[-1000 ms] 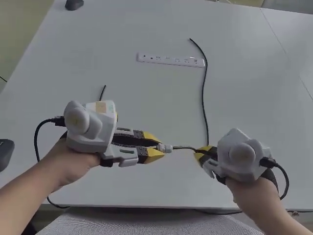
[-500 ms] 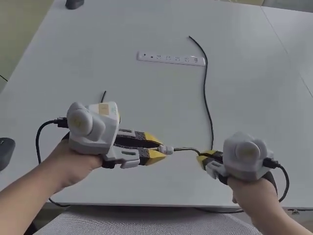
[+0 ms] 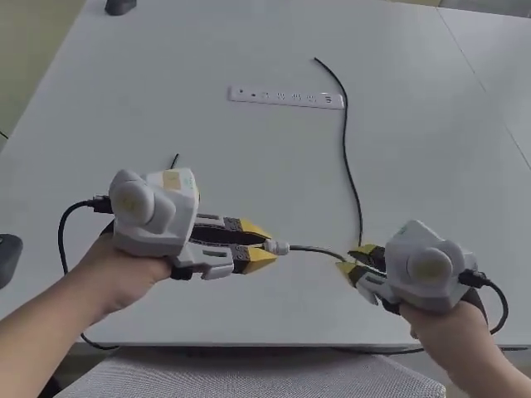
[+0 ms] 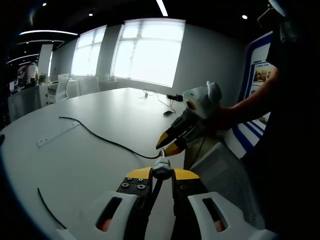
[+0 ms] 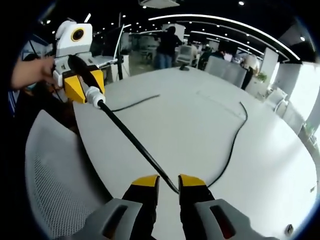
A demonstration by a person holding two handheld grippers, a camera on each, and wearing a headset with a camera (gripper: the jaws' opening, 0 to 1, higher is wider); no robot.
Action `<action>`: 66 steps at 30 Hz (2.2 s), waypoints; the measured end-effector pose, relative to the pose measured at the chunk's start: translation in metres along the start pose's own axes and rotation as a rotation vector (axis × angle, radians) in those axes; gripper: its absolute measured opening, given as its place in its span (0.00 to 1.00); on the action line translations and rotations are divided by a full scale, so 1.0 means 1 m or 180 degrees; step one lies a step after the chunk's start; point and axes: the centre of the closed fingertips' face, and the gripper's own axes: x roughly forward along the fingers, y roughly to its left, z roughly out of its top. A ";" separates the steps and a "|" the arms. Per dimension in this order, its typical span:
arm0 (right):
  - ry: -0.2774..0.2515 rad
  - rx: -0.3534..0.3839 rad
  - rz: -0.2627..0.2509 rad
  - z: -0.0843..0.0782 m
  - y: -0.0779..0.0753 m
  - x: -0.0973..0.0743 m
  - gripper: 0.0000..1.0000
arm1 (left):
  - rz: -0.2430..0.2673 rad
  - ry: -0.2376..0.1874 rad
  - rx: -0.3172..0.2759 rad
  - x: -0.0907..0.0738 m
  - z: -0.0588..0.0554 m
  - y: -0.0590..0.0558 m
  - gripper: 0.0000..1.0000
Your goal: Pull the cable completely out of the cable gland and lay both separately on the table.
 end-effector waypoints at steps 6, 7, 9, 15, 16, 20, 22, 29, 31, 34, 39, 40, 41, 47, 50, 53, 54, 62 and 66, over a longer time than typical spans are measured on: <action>-0.0094 -0.0498 0.0018 0.027 0.018 -0.014 0.15 | 0.0018 -0.0014 -0.0019 0.001 0.002 0.002 0.15; -0.0126 -0.0658 0.0005 0.036 0.022 -0.015 0.15 | 0.0022 -0.0013 -0.0019 0.000 0.002 0.003 0.15; -0.0159 -0.0831 0.0005 0.049 0.030 -0.015 0.16 | 0.0033 -0.0013 -0.0030 0.000 0.002 0.004 0.15; -0.0230 -0.1220 0.0083 0.075 0.051 -0.009 0.15 | 0.0024 -0.0016 -0.0065 0.000 0.002 0.004 0.15; -0.0243 -0.1208 0.0106 0.078 0.054 -0.009 0.15 | 0.0023 -0.0013 -0.0065 0.000 0.002 0.004 0.15; -0.0262 -0.1277 0.0152 0.085 0.057 -0.006 0.12 | 0.0035 -0.0004 -0.0072 0.000 0.001 0.005 0.15; -0.0262 -0.1311 0.0171 0.085 0.059 -0.005 0.11 | 0.0048 -0.0006 -0.0074 -0.001 0.001 0.007 0.15; -0.0256 -0.1449 0.0218 0.087 0.067 -0.002 0.05 | 0.0047 -0.0001 -0.0069 -0.001 0.002 0.007 0.15; -0.0247 -0.1451 0.0215 0.087 0.067 -0.002 0.03 | 0.0047 -0.0008 -0.0077 -0.001 0.002 0.008 0.15; -0.0242 -0.1258 0.0203 0.086 0.065 0.000 0.02 | 0.0044 0.0002 -0.0081 0.000 0.002 0.009 0.15; -0.0236 -0.1139 0.0160 0.084 0.062 0.001 0.02 | 0.0074 -0.0021 -0.0101 0.001 0.002 0.011 0.15; -0.0232 -0.1102 0.0141 0.083 0.060 0.001 0.01 | 0.0079 -0.0027 -0.0114 0.001 0.002 0.011 0.15; -0.0231 -0.1057 0.0132 0.083 0.059 0.001 0.01 | 0.0082 -0.0033 -0.0119 0.001 0.003 0.011 0.15; -0.0214 -0.0763 0.0089 0.079 0.051 0.001 0.01 | 0.0104 -0.0061 -0.0084 0.000 0.005 0.012 0.15; -0.0196 -0.0641 0.0055 0.074 0.046 0.002 0.00 | 0.0119 -0.0064 -0.0074 0.000 0.006 0.012 0.15; -0.0178 -0.0488 0.0031 0.068 0.043 0.003 0.00 | 0.0115 -0.0059 -0.0070 0.000 0.005 0.012 0.15; -0.0176 -0.0422 0.0032 0.066 0.042 0.003 0.00 | 0.0116 -0.0052 -0.0065 0.000 0.005 0.011 0.15; -0.0086 0.0119 -0.0042 0.044 0.024 0.005 0.00 | 0.0127 -0.0085 -0.0073 -0.002 0.007 0.010 0.15; -0.0016 0.0379 -0.0090 0.030 0.016 0.008 0.00 | 0.0144 -0.0102 -0.0072 -0.002 0.008 0.011 0.15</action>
